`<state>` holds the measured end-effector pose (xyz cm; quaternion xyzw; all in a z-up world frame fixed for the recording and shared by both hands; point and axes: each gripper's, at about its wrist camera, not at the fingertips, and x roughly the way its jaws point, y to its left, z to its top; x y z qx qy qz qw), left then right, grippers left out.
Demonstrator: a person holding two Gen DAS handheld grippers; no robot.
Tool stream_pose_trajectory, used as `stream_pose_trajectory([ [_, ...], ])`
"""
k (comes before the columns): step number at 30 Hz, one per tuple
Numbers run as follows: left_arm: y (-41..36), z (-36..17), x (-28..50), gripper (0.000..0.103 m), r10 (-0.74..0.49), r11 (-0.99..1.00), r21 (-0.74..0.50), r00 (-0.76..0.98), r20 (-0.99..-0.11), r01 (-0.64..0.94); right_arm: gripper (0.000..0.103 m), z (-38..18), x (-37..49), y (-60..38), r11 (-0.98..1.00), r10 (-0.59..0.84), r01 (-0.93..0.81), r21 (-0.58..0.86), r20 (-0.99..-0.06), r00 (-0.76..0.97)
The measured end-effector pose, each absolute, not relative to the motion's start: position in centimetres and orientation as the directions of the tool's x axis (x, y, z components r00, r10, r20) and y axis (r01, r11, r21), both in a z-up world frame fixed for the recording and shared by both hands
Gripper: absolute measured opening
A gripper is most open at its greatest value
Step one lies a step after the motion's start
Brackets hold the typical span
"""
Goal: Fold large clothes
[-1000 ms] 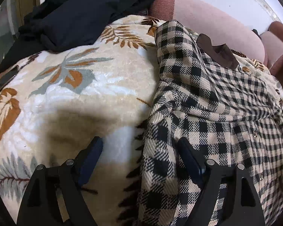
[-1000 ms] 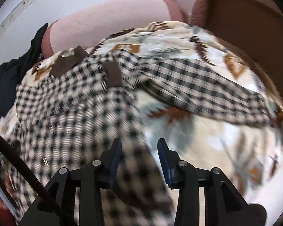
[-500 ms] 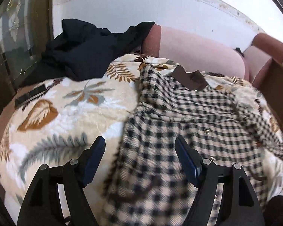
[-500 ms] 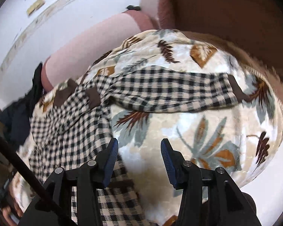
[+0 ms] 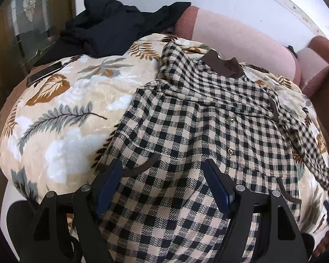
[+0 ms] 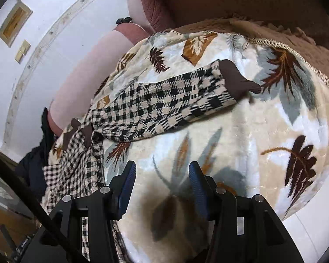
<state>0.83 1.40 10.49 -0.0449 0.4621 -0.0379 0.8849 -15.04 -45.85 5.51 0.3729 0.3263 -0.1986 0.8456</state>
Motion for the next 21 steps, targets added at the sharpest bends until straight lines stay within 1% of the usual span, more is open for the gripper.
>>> stream_pose_trajectory([
  [4, 1.4, 11.6, 0.5, 0.075, -0.084, 0.996, -0.091, 0.607, -0.790, 0.019, 0.054, 4.7, -15.6, -45.4, 0.681, -0.123, 0.581, 0.446, -0.712, 0.691],
  [6, 1.7, 12.7, 0.3, 0.075, -0.074, 0.996, -0.083, 0.631, -0.772, 0.016, 0.054, 4.2, -15.8, -45.3, 0.679, -0.118, 0.583, 0.446, -0.718, 0.686],
  [10, 2.0, 17.3, -1.4, 0.075, -0.074, 0.997, -0.071, 0.725, -0.685, 0.035, 0.054, 4.8, -16.4, -45.4, 0.678, -0.144, 0.589, 0.439, -0.707, 0.693],
  [14, 1.0, 23.4, -4.6, 0.077, -0.156, 0.987, -0.060, 0.800, -0.580, 0.150, 0.054, 5.5, -18.4, -47.0, 0.638, -0.197, 0.621, 0.456, -0.683, 0.704],
  [16, 0.3, 25.7, -5.7, 0.079, -0.207, 0.976, -0.053, 0.816, -0.540, 0.213, 0.054, 5.7, -19.8, -48.7, 0.588, -0.224, 0.648, 0.484, -0.673, 0.705],
  [18, -0.3, 27.1, -6.6, 0.083, -0.249, 0.965, -0.055, 0.828, -0.503, 0.257, 0.054, 5.9, -21.0, -50.6, 0.533, -0.245, 0.673, 0.513, -0.668, 0.703],
  [19, -0.6, 27.3, -7.0, 0.084, -0.270, 0.959, -0.059, 0.829, -0.490, 0.278, 0.054, 6.2, -21.3, -51.2, 0.515, -0.251, 0.677, 0.526, -0.662, 0.706],
  [21, -1.1, 26.9, -7.0, 0.084, -0.291, 0.951, -0.059, 0.820, -0.494, 0.302, 0.054, 6.6, -21.5, -52.5, 0.496, -0.244, 0.666, 0.558, -0.647, 0.723],
])
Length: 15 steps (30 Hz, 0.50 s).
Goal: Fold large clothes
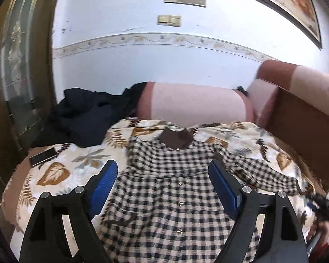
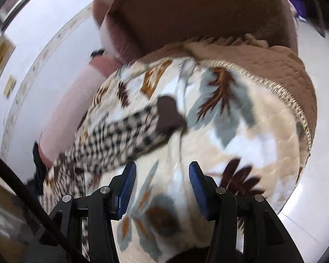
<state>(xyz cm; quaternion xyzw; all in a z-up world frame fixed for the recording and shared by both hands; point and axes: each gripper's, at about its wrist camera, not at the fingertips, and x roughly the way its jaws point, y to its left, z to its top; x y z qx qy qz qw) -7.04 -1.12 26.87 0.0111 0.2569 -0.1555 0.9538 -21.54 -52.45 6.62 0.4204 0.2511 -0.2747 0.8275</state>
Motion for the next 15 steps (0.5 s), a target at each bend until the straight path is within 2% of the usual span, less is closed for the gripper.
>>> stream_pose_trajectory([
  [6, -1.4, 23.9, -6.4, 0.084, -0.281, 0.952, -0.070, 0.766, -0.578, 0.297, 0.054, 6.2, -18.8, -54.3, 0.480, -0.185, 0.642, 0.598, -0.646, 0.740],
  [11, 0.0, 23.1, -6.1, 0.084, -0.256, 0.963, -0.087, 0.763, -0.593, 0.255, 0.054, 4.3, -14.1, -54.9, 0.481, -0.130, 0.650, 0.588, -0.686, 0.716],
  [14, 0.4, 23.0, -6.2, 0.084, -0.237, 0.968, -0.075, 0.767, -0.597, 0.241, 0.054, 3.2, -12.2, -55.7, 0.459, -0.159, 0.698, 0.549, -0.723, 0.673],
  [15, 0.6, 22.9, -6.2, 0.084, -0.233, 0.969, -0.073, 0.766, -0.599, 0.238, 0.049, 2.7, -11.7, -56.3, 0.438, -0.171, 0.714, 0.546, -0.730, 0.662],
])
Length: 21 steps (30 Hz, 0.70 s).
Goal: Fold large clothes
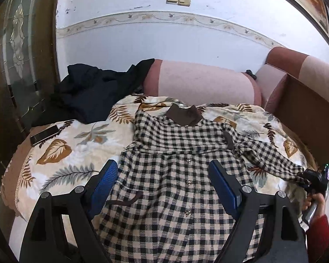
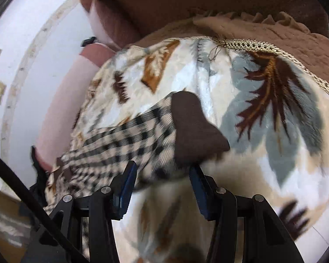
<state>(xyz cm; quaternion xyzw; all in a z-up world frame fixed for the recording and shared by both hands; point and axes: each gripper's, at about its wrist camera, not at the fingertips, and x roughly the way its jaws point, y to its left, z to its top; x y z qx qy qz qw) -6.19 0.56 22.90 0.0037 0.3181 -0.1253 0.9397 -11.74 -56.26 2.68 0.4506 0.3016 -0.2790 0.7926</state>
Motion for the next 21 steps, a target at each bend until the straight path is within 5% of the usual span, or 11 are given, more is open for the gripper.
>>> stream_pose_trajectory([
  [1, 0.7, 22.9, -6.2, 0.084, -0.229, 0.970, -0.072, 0.767, -0.599, 0.233, 0.029, 2.4, -11.5, -56.6, 0.423, -0.174, 0.722, 0.548, -0.732, 0.658],
  [3, 0.9, 22.9, -6.3, 0.084, -0.220, 0.972, -0.071, 0.769, -0.600, 0.223, 0.011, 2.1, -11.5, -57.6, 0.393, -0.163, 0.718, 0.575, -0.725, 0.670],
  [14, 2.1, 21.4, -5.4, 0.084, -0.206, 0.978, -0.094, 0.768, -0.606, 0.189, 0.010, 11.8, -9.6, -59.4, 0.514, -0.359, 0.736, 0.440, -0.669, 0.651],
  [21, 3.7, 19.6, -4.6, 0.084, -0.218, 0.976, -0.134, 0.749, -0.626, 0.171, 0.010, 15.0, -0.1, -49.9, 0.735, -0.261, 0.587, 0.339, -0.658, 0.706],
])
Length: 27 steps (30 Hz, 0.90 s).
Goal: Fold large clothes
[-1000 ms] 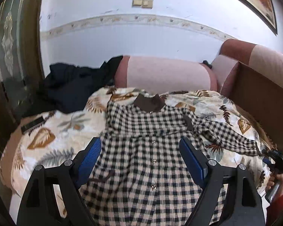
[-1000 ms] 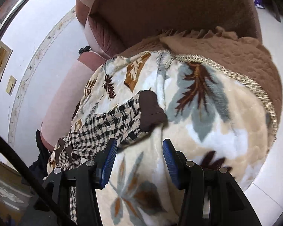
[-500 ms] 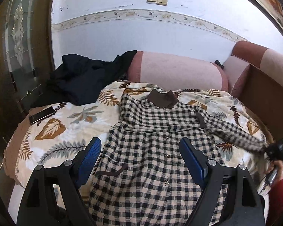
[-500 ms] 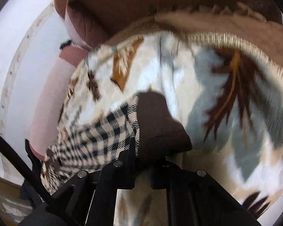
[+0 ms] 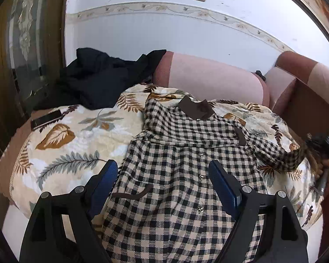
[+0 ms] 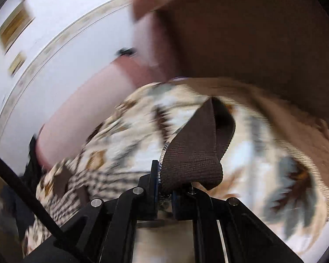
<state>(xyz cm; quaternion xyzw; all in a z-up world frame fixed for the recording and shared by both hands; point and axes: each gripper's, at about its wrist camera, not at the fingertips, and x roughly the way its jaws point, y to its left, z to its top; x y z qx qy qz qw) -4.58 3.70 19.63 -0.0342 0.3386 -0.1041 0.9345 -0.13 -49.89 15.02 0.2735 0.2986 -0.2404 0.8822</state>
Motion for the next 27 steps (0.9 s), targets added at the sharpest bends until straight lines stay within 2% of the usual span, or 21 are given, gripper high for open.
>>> stream_pose_trajectory([
  [5, 6.2, 18.6, -4.2, 0.084, -0.191, 0.981, -0.142, 0.761, -0.620, 0.130, 0.010, 14.2, 9.3, -39.5, 0.867, -0.098, 0.399, 0.299, -0.683, 0.724],
  [11, 9.7, 17.0, -3.5, 0.084, -0.173, 0.983, -0.157, 0.756, -0.631, 0.094, 0.010, 10.7, 19.5, -25.1, 0.946, 0.091, 0.170, 0.277, -0.729, 0.678],
  [20, 14.5, 13.9, -1.9, 0.084, -0.152, 0.979, -0.204, 0.725, -0.672, 0.016, 0.010, 3.3, 28.1, -6.5, 0.981, 0.181, -0.161, 0.112, -0.836, 0.518],
  [23, 15.3, 13.3, -1.7, 0.084, -0.147, 0.978, -0.207, 0.717, -0.681, 0.003, 0.025, 2.0, 28.6, -2.3, 0.965, 0.117, -0.261, -0.022, -0.855, 0.506],
  [25, 15.6, 13.0, -1.6, 0.084, -0.150, 0.976, -0.216, 0.712, -0.686, -0.002, 0.049, 1.3, 29.0, -0.5, 0.948, 0.113, -0.313, -0.054, -0.864, 0.490],
  [27, 15.7, 13.0, -1.7, 0.084, -0.151, 0.975, -0.222, 0.713, -0.685, -0.008, 0.056, 1.7, 28.6, 1.0, 0.930, 0.091, -0.351, -0.112, -0.854, 0.513],
])
